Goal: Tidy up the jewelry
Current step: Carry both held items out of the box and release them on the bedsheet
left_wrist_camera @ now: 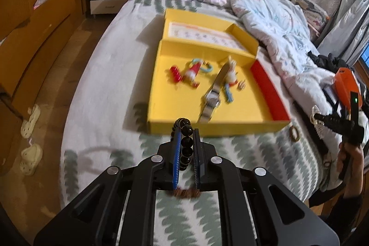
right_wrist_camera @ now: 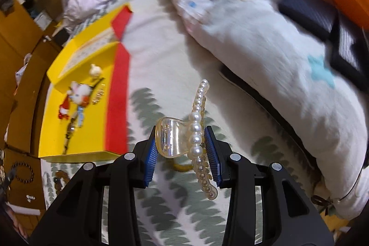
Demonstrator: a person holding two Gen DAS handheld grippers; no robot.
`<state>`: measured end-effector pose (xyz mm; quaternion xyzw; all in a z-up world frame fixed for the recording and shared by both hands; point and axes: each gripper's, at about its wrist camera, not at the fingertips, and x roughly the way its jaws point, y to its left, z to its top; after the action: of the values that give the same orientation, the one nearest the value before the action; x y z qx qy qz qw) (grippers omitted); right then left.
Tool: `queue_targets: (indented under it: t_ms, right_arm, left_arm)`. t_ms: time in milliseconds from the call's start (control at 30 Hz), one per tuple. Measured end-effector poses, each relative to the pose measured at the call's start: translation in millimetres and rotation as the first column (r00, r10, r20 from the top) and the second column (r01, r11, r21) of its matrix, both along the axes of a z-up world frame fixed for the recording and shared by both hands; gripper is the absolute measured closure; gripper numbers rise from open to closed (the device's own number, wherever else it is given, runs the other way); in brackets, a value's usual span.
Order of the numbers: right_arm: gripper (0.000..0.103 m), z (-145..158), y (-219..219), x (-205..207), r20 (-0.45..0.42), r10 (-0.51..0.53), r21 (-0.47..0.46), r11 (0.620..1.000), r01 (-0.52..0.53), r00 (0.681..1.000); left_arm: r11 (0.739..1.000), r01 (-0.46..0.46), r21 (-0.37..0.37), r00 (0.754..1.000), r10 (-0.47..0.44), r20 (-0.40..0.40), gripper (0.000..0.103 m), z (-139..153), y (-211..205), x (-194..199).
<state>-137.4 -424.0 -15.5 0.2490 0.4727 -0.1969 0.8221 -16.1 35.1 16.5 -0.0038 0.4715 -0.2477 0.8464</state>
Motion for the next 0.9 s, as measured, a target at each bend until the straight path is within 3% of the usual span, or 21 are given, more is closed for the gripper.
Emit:
queue_targets:
  t_ms: [200,633,833,900]
  right_arm:
    - [0.063,-27,-16,-7,-0.089,-0.041,-0.012,0.999,0.04,0.995]
    - [0.063,-47,-22,2,-0.152,-0.069,-0.035,0.997,0.065,0.986]
    - [0.06,-46,-22,5,-0.179,-0.081,-0.084,0.994,0.067,0.98]
    - [0.06,-43,-19,6,-0.174,-0.084,-0.101,0.993,0.067,0.981]
  left_arm:
    - [0.998,-0.028,0.05,0.999,0.03,-0.041,0.093,-30,16,-3]
    - [0.996,-0.056,0.074,0.983,0.068,-0.17,0.093,-82,31,14]
    - [0.977,-0.103,0.184,0.978,0.133,-0.16,0.092,-92,42,19]
    - [0.965,-0.126,0.232,0.974,0.164,-0.155,0.084,-94,47,20]
